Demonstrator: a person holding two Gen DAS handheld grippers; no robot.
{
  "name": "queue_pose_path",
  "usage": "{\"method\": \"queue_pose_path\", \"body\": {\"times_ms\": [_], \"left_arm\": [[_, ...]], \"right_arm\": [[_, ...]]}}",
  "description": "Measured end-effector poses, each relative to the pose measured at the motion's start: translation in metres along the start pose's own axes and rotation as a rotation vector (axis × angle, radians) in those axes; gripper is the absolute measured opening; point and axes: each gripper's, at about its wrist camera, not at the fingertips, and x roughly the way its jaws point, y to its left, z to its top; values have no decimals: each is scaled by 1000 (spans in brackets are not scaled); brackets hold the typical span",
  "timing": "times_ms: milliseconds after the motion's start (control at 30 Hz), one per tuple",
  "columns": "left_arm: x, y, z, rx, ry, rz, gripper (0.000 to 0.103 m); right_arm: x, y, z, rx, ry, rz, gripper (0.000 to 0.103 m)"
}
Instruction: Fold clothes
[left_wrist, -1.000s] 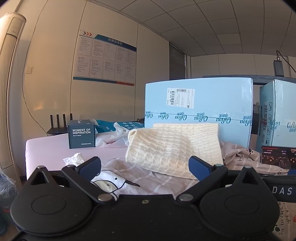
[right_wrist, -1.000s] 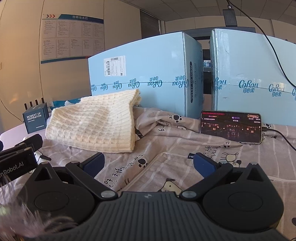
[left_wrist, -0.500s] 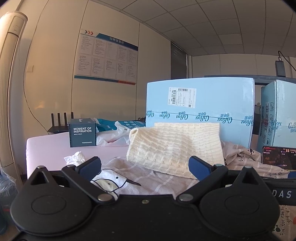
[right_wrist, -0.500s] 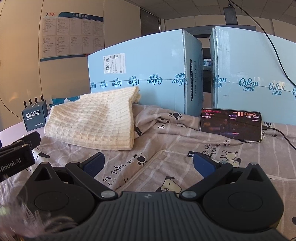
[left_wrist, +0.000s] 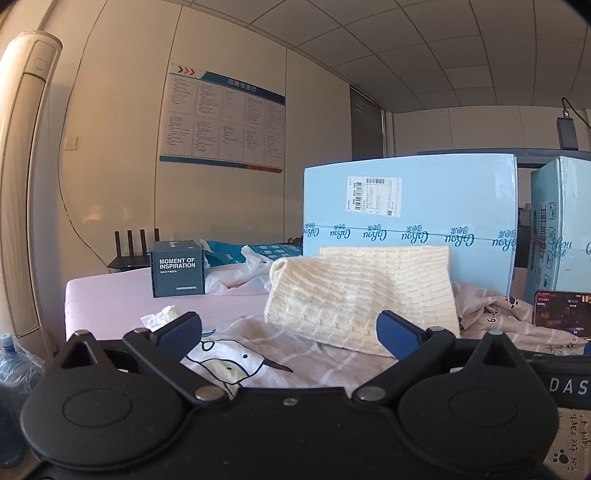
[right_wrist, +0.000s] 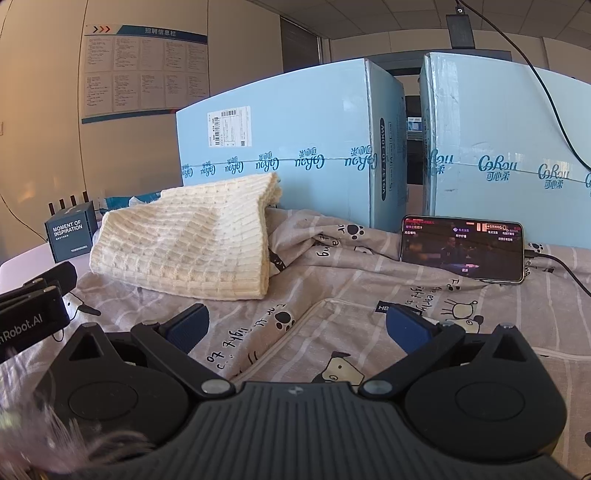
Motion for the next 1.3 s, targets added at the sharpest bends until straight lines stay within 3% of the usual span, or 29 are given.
{"method": "queue_pose_path", "body": {"times_ms": [167, 433, 833, 1300], "left_arm": [[-1, -1, 0, 7, -5, 0, 103], [2, -13, -2, 79, 32, 68, 103], [8, -7, 1, 27, 92, 71, 103], [4, -6, 6, 12, 101, 67, 103]], "right_arm": [[0, 0, 0, 0, 0, 2, 103], [-1, 0, 1, 4, -14, 1, 103], [-7, 0, 5, 4, -35, 7, 103], [-12, 1, 8, 4, -55, 17, 103]]}}
